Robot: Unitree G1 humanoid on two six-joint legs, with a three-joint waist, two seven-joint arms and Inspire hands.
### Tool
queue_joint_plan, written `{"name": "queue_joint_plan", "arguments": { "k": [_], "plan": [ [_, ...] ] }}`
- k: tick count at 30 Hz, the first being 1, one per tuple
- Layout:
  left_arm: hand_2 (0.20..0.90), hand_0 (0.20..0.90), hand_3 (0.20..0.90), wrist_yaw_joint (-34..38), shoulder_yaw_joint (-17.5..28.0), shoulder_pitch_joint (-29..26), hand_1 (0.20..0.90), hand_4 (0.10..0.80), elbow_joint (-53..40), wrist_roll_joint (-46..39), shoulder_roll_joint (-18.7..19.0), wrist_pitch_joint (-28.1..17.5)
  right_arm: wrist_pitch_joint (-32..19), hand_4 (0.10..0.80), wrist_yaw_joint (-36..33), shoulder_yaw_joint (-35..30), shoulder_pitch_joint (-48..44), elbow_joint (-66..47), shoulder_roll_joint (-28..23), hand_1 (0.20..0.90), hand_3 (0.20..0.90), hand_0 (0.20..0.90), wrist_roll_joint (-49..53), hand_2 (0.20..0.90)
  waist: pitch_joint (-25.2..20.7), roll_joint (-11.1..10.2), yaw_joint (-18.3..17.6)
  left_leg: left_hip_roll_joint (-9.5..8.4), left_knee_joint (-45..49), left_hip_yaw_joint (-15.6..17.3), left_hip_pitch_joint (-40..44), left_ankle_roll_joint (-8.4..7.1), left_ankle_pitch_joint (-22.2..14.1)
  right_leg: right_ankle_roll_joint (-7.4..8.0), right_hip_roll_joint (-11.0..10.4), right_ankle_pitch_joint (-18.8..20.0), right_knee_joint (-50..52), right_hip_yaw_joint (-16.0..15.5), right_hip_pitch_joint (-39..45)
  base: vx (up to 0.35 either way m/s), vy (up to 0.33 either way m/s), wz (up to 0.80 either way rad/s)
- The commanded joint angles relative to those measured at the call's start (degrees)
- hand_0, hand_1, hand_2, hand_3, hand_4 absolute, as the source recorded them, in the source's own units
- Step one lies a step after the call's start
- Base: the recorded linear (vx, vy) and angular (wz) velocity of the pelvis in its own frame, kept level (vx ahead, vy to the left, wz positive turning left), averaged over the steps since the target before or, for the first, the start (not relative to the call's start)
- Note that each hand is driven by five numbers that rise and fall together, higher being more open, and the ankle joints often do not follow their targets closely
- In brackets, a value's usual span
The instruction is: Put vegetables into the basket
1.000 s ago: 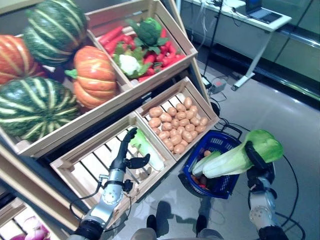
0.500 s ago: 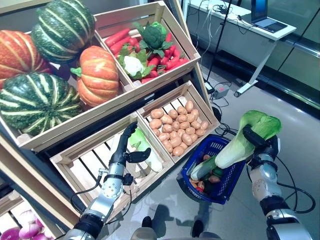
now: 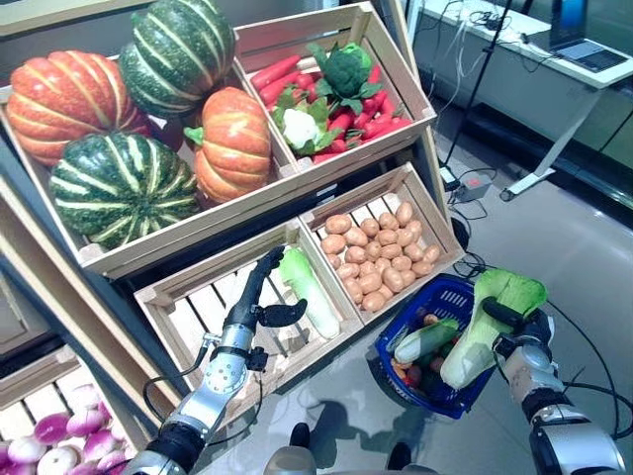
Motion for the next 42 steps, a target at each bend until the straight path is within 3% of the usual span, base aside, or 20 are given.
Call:
{"name": "queue_joint_plan", "arguments": {
  "k": [1, 7, 9, 14, 19, 20, 21, 42],
  "plan": [
    [0.9, 0.9, 0.9, 3.9, -0.2, -10.9, 0.9, 0.8, -2.8, -0.8, 1.8, -8.3, -5.6, 0.4, -2.7, 2.6, -12.3, -2.0, -8.6, 0.3, 0.3, 0.3, -2.1, 0.3, 5.3, 0.1, 1.4, 0.59, 12.1, -1.9, -5.7, -2.89, -5.1, -2.63, -4.6, -6.0, 12.5, -0.3, -0.7, -0.149, 0.061, 0.25],
    [0.9, 0.9, 0.9, 7.0, -0.8, -12.3, 0.9, 0.8, -3.5, -0.7, 2.1, -8.8, -9.5, 0.4, -1.6, 3.1, -14.3, -2.6, -8.3, 0.3, 0.3, 0.3, 0.3, 0.3, 11.4, 0.9, 0.0, 0.55, 26.2, -1.6, -14.9, -1.48, -10.5, -4.23, -7.0, -11.2, 29.2, 2.1, -12.3, -0.158, 0.073, -0.04],
    [0.9, 0.9, 0.9, 7.9, -1.1, -13.2, 0.9, 0.8, -4.3, -0.8, 2.3, -9.1, -10.8, 0.4, -2.1, 3.1, -15.1, -3.0, -9.1, 0.3, 0.3, 0.3, 1.7, 0.3, 13.3, 1.0, -0.2, -0.49, 33.9, -1.5, -19.7, -0.65, -14.1, -4.73, -8.0, -13.5, 36.4, 2.8, -16.7, -0.146, 0.055, -0.02],
    [0.9, 0.9, 0.9, 9.4, -1.8, -14.3, 0.9, 0.8, -4.5, -1.4, 2.3, -8.9, -11.1, 0.4, -2.5, 2.3, -17.7, -2.4, -11.5, 0.3, 0.3, 0.3, 2.1, 0.3, 14.9, 1.0, -0.6, -0.8, 46.7, 0.1, -26.8, 1.01, -20.3, -5.4, -10.6, -17.8, 49.7, 3.8, -24.9, -0.101, 0.05, 0.02],
    [0.9, 0.9, 0.9, 10.0, -2.5, -13.4, 0.9, 0.8, -4.5, -1.9, 3.1, -10.3, -10.4, 0.4, -2.7, 2.1, -20.3, -2.3, -13.9, 0.3, 0.3, 0.3, 1.9, 0.3, 16.0, 1.3, -0.5, -0.89, 53.7, -0.1, -31.0, 1.82, -23.6, -5.24, -12.6, -20.0, 56.6, 4.9, -30.3, -0.052, 0.02, 0.1],
    [0.9, 0.9, 0.9, 10.2, -2.6, -13.1, 0.9, 0.8, -4.7, -1.9, 3.2, -10.4, -10.5, 0.668, -2.8, 2.3, -20.6, -2.1, -14.2, 0.702, 0.702, 0.702, 1.8, 0.702, 16.0, 1.3, -0.5, -0.84, 54.1, -0.1, -31.4, 1.9, -23.9, -5.24, -12.6, -20.2, 57.1, 5.1, -31.0, -0.042, 0.023, 0.12],
    [0.9, 0.9, 0.9, 10.4, -2.8, -13.0, 0.9, 0.8, -4.8, -2.1, 3.2, -10.5, -10.8, 0.8, -3.1, 2.5, -21.1, -1.8, -14.4, 0.9, 0.9, 0.9, 1.7, 0.9, 16.1, 1.4, -0.5, -0.84, 54.5, -0.1, -31.8, 2.0, -24.1, -5.23, -12.7, -20.3, 57.6, 5.3, -31.7, -0.03, 0.021, 0.09],
    [0.9, 0.9, 0.9, 11.0, -5.5, -12.0, 0.9, 0.8, -5.4, -2.6, 4.6, -11.6, -12.6, 0.8, 0.2, 3.9, -23.7, -1.9, -17.5, 0.9, 0.9, 0.9, 2.3, 0.9, 15.2, 1.0, -0.5, 0.38, 50.5, 0.2, -29.5, 1.64, -22.7, -4.05, -12.4, -18.2, 54.9, 5.2, -31.3, -0.001, 0.001, 0.0]
  ]
}}
